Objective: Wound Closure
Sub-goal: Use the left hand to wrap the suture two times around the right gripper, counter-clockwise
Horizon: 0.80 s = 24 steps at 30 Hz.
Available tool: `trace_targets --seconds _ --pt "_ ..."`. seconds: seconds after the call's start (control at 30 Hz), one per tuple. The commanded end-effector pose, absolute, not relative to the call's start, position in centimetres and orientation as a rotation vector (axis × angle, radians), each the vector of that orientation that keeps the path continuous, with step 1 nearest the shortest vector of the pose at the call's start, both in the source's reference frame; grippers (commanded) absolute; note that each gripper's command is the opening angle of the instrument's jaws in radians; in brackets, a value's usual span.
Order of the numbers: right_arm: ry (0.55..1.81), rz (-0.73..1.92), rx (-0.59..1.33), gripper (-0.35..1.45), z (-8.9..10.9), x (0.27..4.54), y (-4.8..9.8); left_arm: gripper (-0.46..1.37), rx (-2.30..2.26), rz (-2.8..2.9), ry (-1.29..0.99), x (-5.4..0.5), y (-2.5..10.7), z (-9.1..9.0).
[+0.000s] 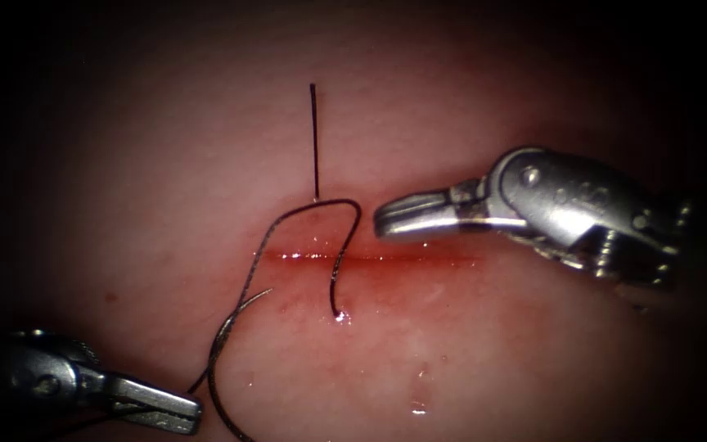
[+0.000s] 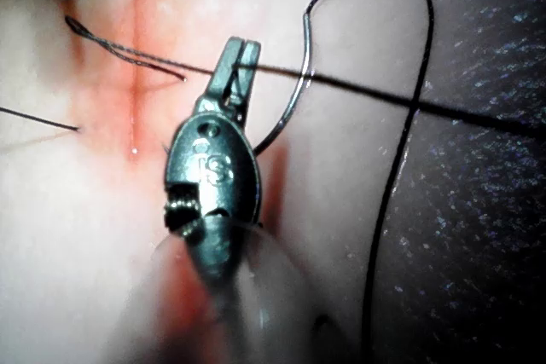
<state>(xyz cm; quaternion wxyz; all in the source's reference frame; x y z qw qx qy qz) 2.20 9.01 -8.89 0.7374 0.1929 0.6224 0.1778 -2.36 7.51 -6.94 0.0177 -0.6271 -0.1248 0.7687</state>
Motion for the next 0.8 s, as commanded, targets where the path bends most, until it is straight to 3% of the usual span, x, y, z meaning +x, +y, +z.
trace_targets --seconds 0.03,0.47,0.8 --pt "1.362 0.398 0.401 -0.35 -8.85 2.28 9.10 -0.35 -1.972 2.392 -0.398 -2.37 7.50 -6.95" --pt "1.378 0.267 0.461 -0.35 -8.46 3.07 9.34 -0.35 -2.111 2.429 -0.340 -2.50 7.58 -7.23" --pt "1.384 0.125 0.536 -0.35 -8.05 3.27 8.74 -0.35 -2.176 2.384 -0.123 -2.36 8.02 -7.36"
